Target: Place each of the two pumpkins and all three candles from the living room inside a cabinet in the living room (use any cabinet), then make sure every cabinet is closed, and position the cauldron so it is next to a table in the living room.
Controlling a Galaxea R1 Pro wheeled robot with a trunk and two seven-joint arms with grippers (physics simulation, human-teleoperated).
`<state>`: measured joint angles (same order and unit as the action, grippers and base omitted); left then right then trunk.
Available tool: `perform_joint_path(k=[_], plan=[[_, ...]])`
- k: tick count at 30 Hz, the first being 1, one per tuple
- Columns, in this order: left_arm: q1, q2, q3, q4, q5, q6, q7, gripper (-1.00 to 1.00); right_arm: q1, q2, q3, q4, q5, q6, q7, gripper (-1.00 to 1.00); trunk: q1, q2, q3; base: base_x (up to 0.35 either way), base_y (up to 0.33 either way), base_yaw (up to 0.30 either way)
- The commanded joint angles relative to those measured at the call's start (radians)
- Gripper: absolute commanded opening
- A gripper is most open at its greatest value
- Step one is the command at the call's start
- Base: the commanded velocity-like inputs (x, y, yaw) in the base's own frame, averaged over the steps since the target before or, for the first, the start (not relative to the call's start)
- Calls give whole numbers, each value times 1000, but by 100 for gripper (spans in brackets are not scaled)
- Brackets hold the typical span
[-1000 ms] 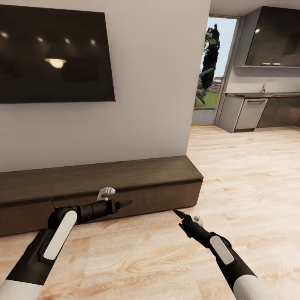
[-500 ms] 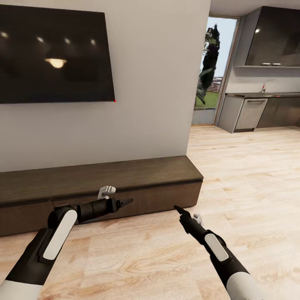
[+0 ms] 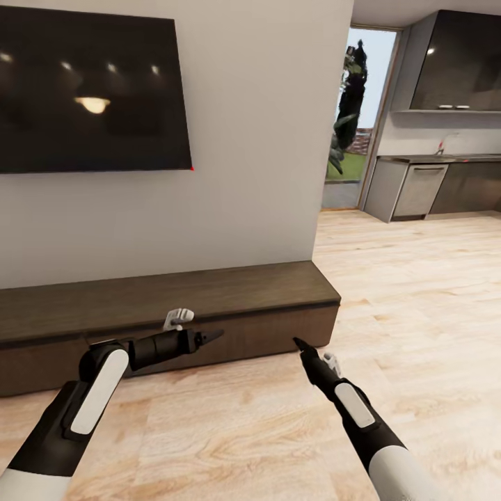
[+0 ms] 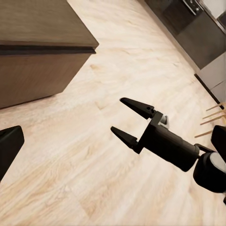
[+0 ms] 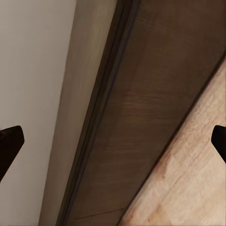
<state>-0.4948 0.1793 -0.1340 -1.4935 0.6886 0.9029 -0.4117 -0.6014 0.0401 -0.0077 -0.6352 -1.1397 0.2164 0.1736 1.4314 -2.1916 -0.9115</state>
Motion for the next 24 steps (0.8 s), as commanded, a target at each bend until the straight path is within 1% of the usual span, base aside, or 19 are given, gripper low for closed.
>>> perform_joint_path(k=[1, 3, 6, 7, 9, 10, 11, 12, 13, 14, 17, 22, 23, 24], plan=[[-1, 2, -2, -2, -1, 3, -5, 100, -1, -1, -1, 0, -9, 3, 1, 100, 0, 0, -1, 53, 21, 0], [-1, 3, -3, -6, 0, 3, -13, 100, -2, 1, -1, -1, -9, 2, 0, 100, 0, 0, -1, 95, 49, 0], [-1, 4, -5, -11, 0, 5, -61, 100, -3, 6, 0, -1, -9, 0, -1, 100, 0, 0, -1, 163, 96, 0], [-1, 4, -7, -13, 0, 8, -103, 100, -4, 8, 0, -1, -9, -1, -1, 100, 0, 0, -1, 129, 71, 0], [-1, 5, -7, -14, 0, 11, -148, 100, -4, 8, 0, -1, -10, -2, -1, 100, 0, 0, -1, 93, 51, 0], [-1, 5, -8, -15, -1, 14, -189, 100, -4, 8, 0, -1, -19, -4, 0, 100, 0, 0, -1, 53, 29, 0], [-1, 6, -8, -15, -2, 15, -207, 100, -4, 8, 0, -1, -27, -4, 0, 100, 0, 0, -1, 42, 23, 0], [-1, 6, -9, -15, -4, 18, -233, 100, -4, 8, 0, -1, -49, -6, 1, 100, 0, 0, -1, 27, 15, 0], [-1, 6, -9, -15, -5, 19, -243, 100, -4, 8, 0, -1, -62, -6, 1, 100, 0, 0, -1, 22, 12, 0], [-1, 6, -11, -15, -6, 21, -256, 100, -4, 8, 0, 0, -84, -7, 2, 100, 0, 0, -1, 14, 8, 0], [0, 6, -17, -16, -7, 24, -276, 100, -3, 9, 2, 0, -113, -7, 4, 100, 0, 0, -1, 8, 4, 0], [1, 6, -36, -17, -5, 25, -291, 100, -4, 8, 2, 0, -125, -4, 4, 100, 0, 0, -1, 2, 1, 0], [1, 6, -55, -18, -6, 24, -295, 100, -4, 7, 2, 0, -127, -2, 4, 100, 0, 0, -1, 0, 0, 0], [2, 6, -66, -18, -6, 24, -296, 100, -4, 7, 2, 0, -128, -1, 4, 100, 0, 0, -1, 0, 0, 0]])
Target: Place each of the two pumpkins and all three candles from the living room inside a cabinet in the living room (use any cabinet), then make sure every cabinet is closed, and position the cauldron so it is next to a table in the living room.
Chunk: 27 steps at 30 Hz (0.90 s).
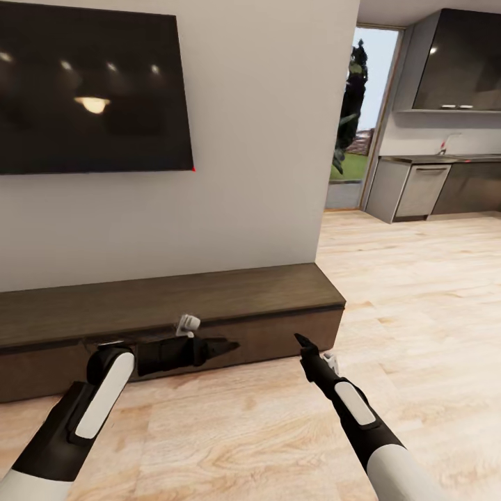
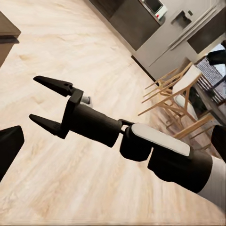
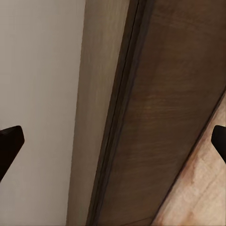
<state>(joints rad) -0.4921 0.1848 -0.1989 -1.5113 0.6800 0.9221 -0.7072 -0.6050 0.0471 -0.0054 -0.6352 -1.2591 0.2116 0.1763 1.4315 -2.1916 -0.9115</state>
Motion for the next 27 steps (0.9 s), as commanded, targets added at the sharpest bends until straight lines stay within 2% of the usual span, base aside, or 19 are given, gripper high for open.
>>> perform_joint_path(k=[1, 5, 9, 18, 24, 27], plan=[[1, 1, -10, 0, 2, 2, -2, 100, -1, 0, -1, 0, -9, 4, 2, 100, 0, 0, -1, 0, 0, 0], [76, 1, -47, -11, 0, -10, -6, 100, 0, -2, 0, -1, -10, 9, 3, 100, 0, 0, -1, 87, 15, 0], [114, 0, -55, -28, 0, -19, -5, 100, 0, -2, 1, -2, -10, 9, 4, 100, 0, 0, -1, 110, 27, 0], [133, 1, -59, -39, 0, -26, -8, 100, 0, -1, 10, -8, -3, 12, 6, 100, 0, 0, -1, 58, 12, 0], [134, 1, -58, -40, 0, -26, -9, 100, 0, -3, 23, -9, 1, 28, 98, 100, 0, 0, -1, 71, 11, 0], [135, 1, -58, -40, 0, -26, -9, 100, 0, -3, 24, -8, 2, 31, 117, 100, 0, 0, -1, 229, 49, 0]])
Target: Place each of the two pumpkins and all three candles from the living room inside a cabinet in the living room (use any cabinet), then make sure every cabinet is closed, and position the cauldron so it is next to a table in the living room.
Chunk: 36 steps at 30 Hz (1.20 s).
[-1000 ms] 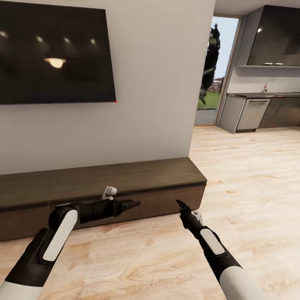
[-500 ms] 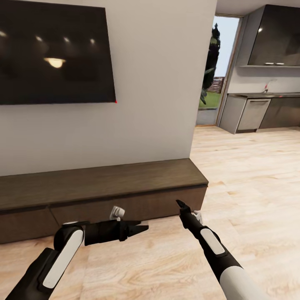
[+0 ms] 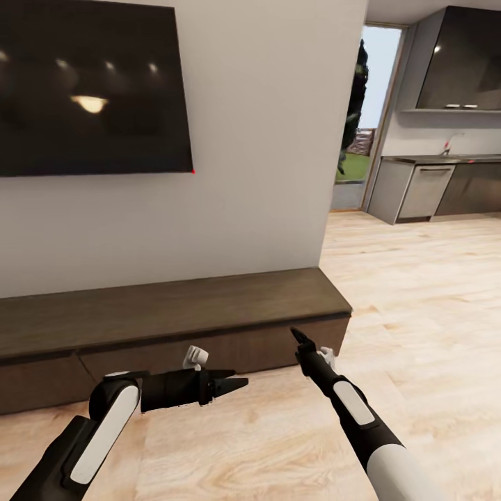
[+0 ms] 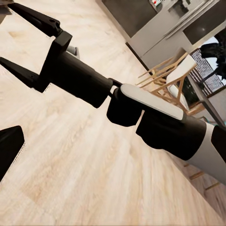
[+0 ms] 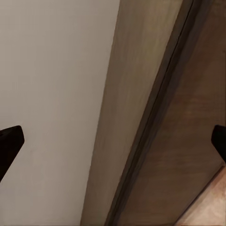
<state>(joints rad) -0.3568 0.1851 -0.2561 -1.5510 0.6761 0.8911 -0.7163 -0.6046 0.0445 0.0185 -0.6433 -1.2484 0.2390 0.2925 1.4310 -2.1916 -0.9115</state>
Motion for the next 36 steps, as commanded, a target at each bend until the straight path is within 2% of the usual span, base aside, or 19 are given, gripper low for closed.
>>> perform_joint_path(k=[1, 11, 25, 36], plan=[[-1, 1, -1, 0, 3, 5, 0, 100, -1, 0, 1, 1, -8, 4, 6, 100, 0, 0, -1, 265, 39, 0], [-1, 0, -1, 1, 3, 5, 7, 100, 0, 0, 3, 6, -7, 4, 15, 100, 0, 0, -1, 201, 10, 0], [9, -7, -1, 10, 5, 5, 8, 100, 0, 0, 4, 8, -6, 3, 17, 100, 0, 0, -1, 18, 0, 0], [19, -4, 0, 9, 5, 5, 3, 100, 0, 0, 3, 8, -6, -10, 16, 100, 42, -77, -35, 0, 0, 0]])
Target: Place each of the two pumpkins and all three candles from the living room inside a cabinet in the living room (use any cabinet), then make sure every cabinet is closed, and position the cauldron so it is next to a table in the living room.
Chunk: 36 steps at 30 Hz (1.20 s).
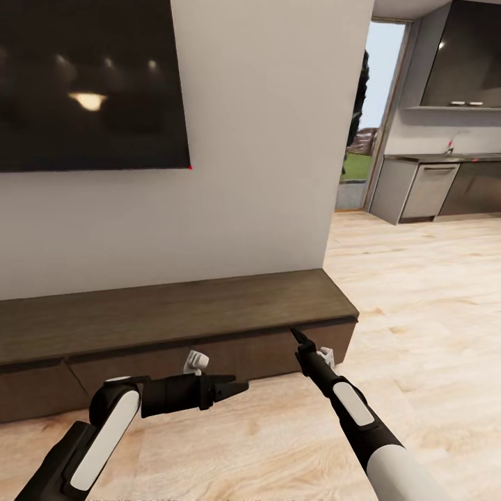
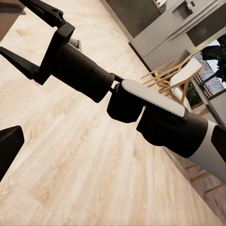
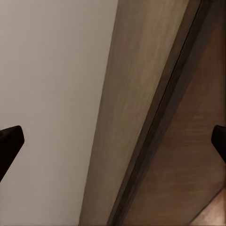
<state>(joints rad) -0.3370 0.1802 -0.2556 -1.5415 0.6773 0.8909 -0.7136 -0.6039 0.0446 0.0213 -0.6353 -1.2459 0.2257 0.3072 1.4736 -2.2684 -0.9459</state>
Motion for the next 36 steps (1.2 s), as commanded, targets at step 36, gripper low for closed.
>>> perform_joint_path(k=[36], plan=[[0, 4, -1, 3, 3, 5, 0, 100, 0, -3, -2, -1, -9, 0, 3, 100, 128, -232, -116, 0, 0, 0]])
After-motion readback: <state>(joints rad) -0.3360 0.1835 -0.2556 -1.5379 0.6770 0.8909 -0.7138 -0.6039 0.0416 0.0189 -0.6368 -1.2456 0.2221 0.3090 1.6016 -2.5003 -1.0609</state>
